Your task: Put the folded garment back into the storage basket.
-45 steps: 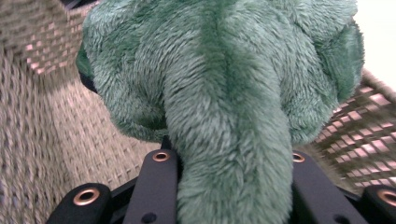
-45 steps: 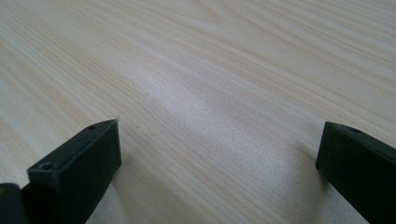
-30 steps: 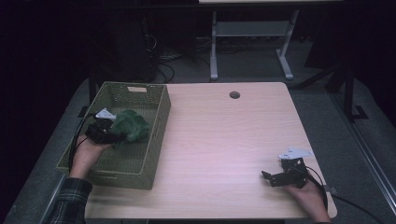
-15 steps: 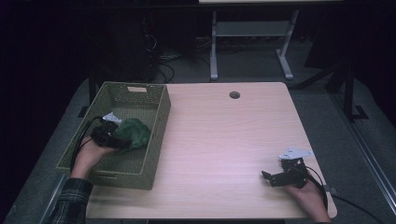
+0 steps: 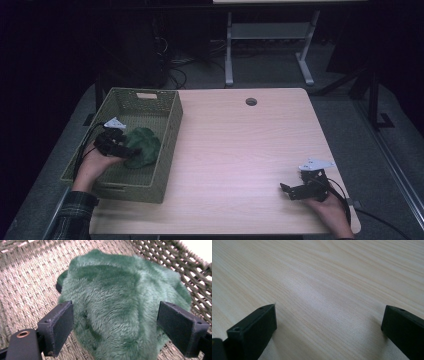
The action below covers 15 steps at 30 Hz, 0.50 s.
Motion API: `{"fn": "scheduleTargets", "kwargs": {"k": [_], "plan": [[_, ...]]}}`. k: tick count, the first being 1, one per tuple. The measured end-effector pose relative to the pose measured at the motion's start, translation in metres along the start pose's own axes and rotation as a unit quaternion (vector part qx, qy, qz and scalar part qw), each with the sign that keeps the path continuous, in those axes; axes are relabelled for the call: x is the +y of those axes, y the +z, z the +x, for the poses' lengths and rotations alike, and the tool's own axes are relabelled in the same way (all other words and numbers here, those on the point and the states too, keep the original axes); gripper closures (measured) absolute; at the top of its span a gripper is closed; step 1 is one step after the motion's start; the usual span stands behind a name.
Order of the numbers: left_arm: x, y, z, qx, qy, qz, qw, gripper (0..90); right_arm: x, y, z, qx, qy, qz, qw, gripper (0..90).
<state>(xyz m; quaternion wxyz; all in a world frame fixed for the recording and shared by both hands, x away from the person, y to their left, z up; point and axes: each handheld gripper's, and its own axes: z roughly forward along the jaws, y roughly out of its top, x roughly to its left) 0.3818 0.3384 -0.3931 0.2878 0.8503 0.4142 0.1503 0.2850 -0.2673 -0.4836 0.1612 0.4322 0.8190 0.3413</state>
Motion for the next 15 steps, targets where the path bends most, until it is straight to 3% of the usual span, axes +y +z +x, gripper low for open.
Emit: {"fn": "scheduleTargets", "kwargs": {"k": [5,11,15], "plan": [[0.007,-0.007,-0.005,-0.001,0.002,-0.009,1.0,13.6,0.0,0.0,0.0,-0.001,0.0,0.0,1.0,0.0],[0.022,-0.022,-0.018,-0.004,-0.008,-0.05,0.9987,13.7,0.0,0.0,0.0,-0.001,0.0,0.0,1.0,0.0],[0.035,-0.03,-0.032,-0.011,-0.002,-0.063,0.9979,13.7,0.0,0.0,0.0,-0.001,0.001,0.0,1.0,0.0]]}}
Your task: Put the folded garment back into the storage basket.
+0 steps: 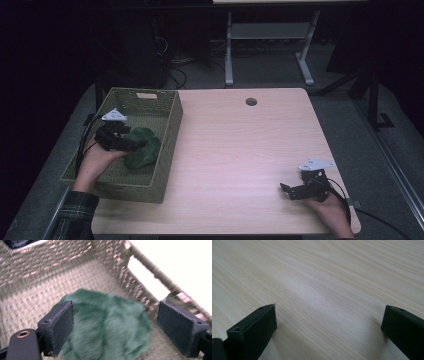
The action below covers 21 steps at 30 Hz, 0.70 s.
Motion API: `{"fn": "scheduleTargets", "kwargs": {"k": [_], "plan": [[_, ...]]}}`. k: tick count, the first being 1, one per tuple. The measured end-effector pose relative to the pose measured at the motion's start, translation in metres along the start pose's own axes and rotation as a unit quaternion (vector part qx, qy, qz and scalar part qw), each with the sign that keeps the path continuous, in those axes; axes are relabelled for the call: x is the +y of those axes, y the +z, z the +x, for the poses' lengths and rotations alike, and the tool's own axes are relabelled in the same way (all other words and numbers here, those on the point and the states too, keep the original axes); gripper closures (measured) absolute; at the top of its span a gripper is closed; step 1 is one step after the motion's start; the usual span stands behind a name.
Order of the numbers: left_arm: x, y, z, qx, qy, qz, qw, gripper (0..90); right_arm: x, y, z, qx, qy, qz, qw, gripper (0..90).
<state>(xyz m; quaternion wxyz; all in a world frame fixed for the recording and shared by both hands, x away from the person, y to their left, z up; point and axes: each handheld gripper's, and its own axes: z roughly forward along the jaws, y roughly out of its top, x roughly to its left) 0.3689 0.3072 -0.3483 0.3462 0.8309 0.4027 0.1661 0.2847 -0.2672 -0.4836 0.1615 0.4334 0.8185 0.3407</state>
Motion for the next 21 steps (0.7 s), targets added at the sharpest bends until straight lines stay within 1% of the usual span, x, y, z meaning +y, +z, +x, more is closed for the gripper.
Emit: {"fn": "scheduleTargets", "kwargs": {"k": [1,3,8,9,11,12,14,21], "plan": [[0.004,-0.001,-0.004,-0.002,0.005,-0.004,1.0,13.7,0.0,0.0,0.0,0.0,0.0,0.0,1.0,0.0],[0.01,-0.003,-0.013,-0.009,0.006,-0.011,0.9999,13.7,0.0,0.0,0.0,0.0,0.001,0.0,1.0,0.0],[0.026,-0.002,-0.038,-0.031,0.027,-0.023,0.9989,13.7,0.0,0.0,0.0,0.0,0.0,0.0,1.0,0.0],[0.029,-0.001,-0.044,-0.034,0.027,-0.026,0.9987,13.7,0.0,0.0,0.0,0.0,0.0,0.0,1.0,0.0],[0.035,0.002,-0.056,-0.041,0.034,-0.031,0.9981,13.7,0.0,0.0,0.0,0.0,0.0,0.0,1.0,0.0],[0.037,0.003,-0.06,-0.045,0.034,-0.032,0.9979,13.7,0.0,0.0,0.0,0.0,0.0,0.0,1.0,0.0],[0.042,0.008,-0.069,-0.052,0.042,-0.035,0.9971,13.7,0.0,0.0,0.0,0.0,0.0,0.0,1.0,0.0],[0.053,0.028,-0.105,-0.077,0.049,-0.036,0.9952,13.7,0.0,0.0,0.0,0.0,0.0,0.0,1.0,0.0]]}}
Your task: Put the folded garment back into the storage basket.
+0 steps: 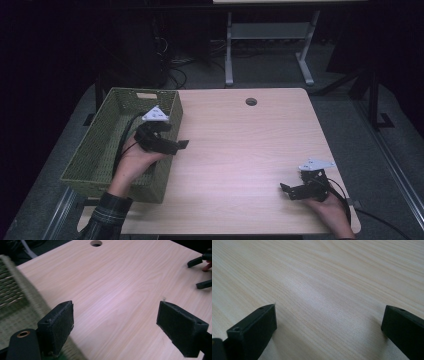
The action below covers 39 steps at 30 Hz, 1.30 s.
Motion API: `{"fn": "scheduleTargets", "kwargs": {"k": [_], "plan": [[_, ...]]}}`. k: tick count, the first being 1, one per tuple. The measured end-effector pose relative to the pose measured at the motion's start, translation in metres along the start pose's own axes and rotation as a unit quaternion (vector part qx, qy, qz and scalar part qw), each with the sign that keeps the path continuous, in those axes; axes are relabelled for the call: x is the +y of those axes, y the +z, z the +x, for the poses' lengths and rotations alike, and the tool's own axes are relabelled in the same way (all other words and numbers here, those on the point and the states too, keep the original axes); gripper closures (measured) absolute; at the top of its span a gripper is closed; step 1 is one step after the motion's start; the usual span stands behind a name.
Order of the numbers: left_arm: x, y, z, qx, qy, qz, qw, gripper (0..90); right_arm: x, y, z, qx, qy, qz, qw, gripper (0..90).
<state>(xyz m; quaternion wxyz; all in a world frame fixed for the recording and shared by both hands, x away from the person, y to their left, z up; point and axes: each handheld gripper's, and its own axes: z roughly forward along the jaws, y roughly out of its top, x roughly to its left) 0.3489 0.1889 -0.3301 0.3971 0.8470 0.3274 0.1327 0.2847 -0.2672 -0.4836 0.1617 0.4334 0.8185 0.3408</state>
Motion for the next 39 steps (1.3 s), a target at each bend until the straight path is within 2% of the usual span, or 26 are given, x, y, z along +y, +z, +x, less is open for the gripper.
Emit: {"fn": "scheduleTargets", "kwargs": {"k": [10,17,21,24,33,39], "plan": [[0.006,0.04,-0.039,-0.03,0.014,0.0,0.9995,13.7,0.0,0.0,0.0,0.0,0.0,0.0,1.0,0.0],[-0.003,0.069,-0.059,-0.048,0.023,0.014,0.9985,13.7,0.0,0.0,0.0,0.0,0.0,0.0,1.0,0.0],[-0.012,0.085,-0.068,-0.05,0.027,0.021,0.9981,13.6,0.0,0.0,0.0,0.0,0.0,0.0,1.0,0.0],[-0.019,0.096,-0.071,-0.049,0.032,0.032,0.9978,13.6,0.0,0.0,0.0,0.0,0.0,0.0,1.0,0.0],[-0.043,0.121,-0.067,-0.043,0.022,0.031,0.9984,13.6,0.0,0.0,0.0,0.001,0.0,0.0,1.0,0.0],[-0.055,0.132,-0.068,-0.038,0.025,0.034,0.9984,13.6,0.0,0.0,0.0,0.001,0.0,0.0,1.0,0.0]]}}
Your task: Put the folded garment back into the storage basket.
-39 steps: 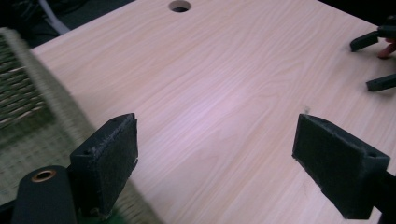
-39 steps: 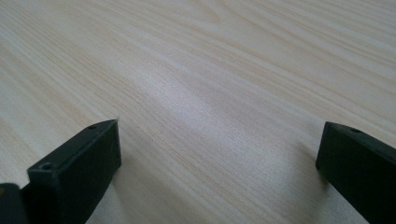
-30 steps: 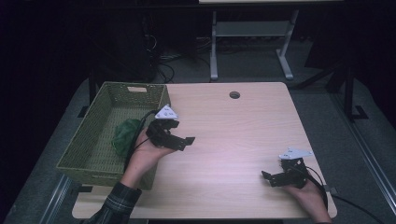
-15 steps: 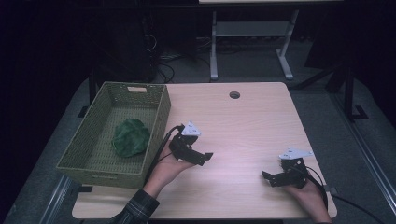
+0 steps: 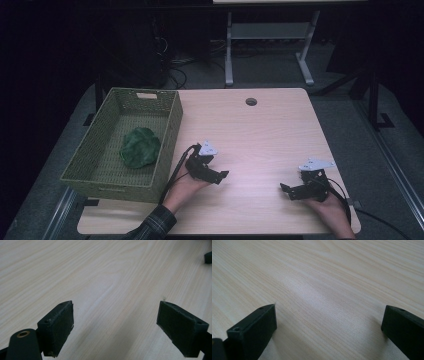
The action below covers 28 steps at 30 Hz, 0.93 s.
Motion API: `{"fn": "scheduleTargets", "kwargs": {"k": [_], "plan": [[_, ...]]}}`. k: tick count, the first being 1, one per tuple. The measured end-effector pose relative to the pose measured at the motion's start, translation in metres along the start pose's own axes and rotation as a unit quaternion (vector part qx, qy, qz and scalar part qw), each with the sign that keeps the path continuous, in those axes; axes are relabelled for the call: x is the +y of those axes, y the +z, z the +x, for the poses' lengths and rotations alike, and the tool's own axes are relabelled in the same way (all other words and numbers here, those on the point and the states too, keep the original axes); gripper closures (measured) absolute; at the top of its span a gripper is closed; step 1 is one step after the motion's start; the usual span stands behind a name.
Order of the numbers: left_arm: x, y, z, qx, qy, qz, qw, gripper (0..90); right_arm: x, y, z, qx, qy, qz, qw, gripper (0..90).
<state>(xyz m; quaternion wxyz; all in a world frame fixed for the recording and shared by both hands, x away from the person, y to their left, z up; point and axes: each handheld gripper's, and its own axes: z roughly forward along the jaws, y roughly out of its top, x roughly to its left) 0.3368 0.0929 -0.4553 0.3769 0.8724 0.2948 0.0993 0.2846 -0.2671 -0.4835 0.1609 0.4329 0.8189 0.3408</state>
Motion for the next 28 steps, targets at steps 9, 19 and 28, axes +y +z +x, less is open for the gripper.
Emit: {"fn": "scheduleTargets", "kwargs": {"k": [9,19,28], "plan": [[-0.016,0.014,0.0,0.018,0.013,0.009,0.9997,12.9,0.0,0.0,0.0,0.0,0.0,0.0,1.0,0.0],[-0.02,0.013,0.0,0.017,0.021,-0.001,0.9996,12.9,0.0,0.0,0.0,0.0,-0.001,0.0,1.0,0.0],[-0.02,0.013,0.0,0.018,0.021,-0.001,0.9996,12.8,0.0,0.0,0.001,0.0,0.001,0.0,1.0,0.0]]}}
